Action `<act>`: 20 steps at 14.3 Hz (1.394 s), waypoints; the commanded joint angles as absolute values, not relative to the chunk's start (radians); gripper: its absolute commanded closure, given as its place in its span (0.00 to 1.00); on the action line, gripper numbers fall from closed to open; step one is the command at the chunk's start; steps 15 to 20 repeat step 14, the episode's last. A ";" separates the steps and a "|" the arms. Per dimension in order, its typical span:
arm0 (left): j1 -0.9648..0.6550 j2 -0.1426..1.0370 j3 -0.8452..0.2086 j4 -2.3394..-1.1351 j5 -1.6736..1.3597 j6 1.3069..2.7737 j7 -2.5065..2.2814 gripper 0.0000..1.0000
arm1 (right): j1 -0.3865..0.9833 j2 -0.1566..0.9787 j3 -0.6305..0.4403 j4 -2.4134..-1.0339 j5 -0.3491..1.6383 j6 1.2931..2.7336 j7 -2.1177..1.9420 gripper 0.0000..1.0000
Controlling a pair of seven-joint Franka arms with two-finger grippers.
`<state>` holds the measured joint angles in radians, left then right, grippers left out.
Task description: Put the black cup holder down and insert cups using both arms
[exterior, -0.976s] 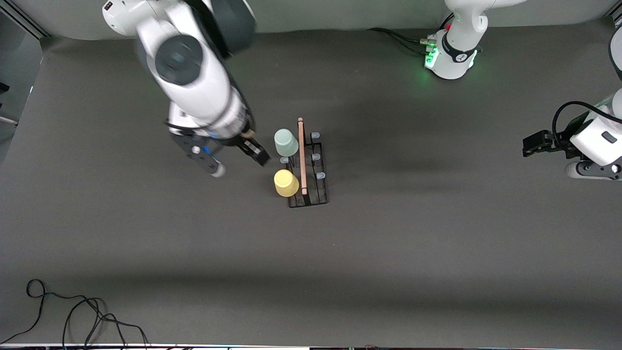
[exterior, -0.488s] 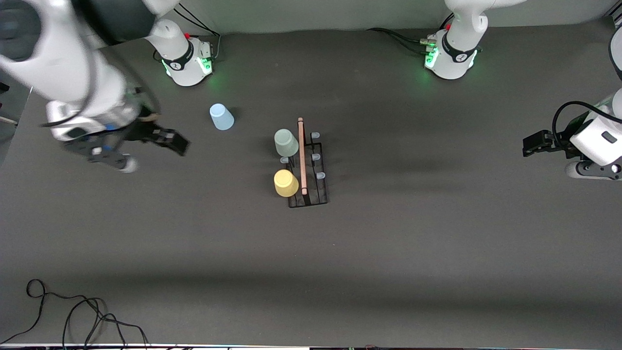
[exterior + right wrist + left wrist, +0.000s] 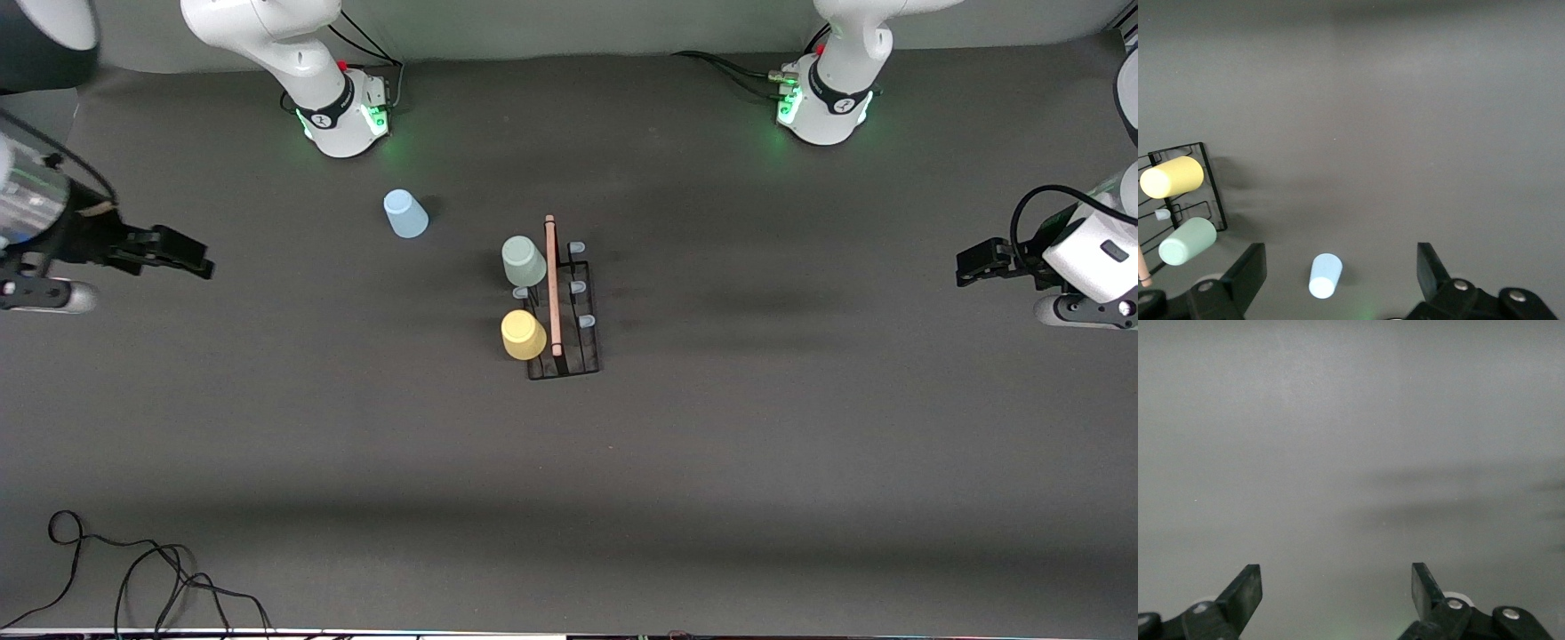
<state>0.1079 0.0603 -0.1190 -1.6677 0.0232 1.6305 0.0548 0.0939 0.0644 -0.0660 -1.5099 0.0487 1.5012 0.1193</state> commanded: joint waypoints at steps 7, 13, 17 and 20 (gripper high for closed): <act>0.109 0.061 -0.120 -1.654 0.034 1.615 0.067 0.00 | -0.023 0.051 -0.003 -1.520 -0.028 1.529 -0.009 0.00; 0.109 0.063 -0.120 -1.654 0.034 1.615 0.067 0.00 | -0.023 0.052 -0.006 -1.522 -0.018 1.529 -0.028 0.00; 0.109 0.061 -0.120 -1.654 0.034 1.615 0.067 0.00 | -0.021 0.052 -0.006 -1.522 -0.020 1.529 -0.028 0.00; 0.109 0.061 -0.120 -1.654 0.034 1.615 0.067 0.00 | -0.021 0.052 -0.006 -1.522 -0.020 1.529 -0.028 0.00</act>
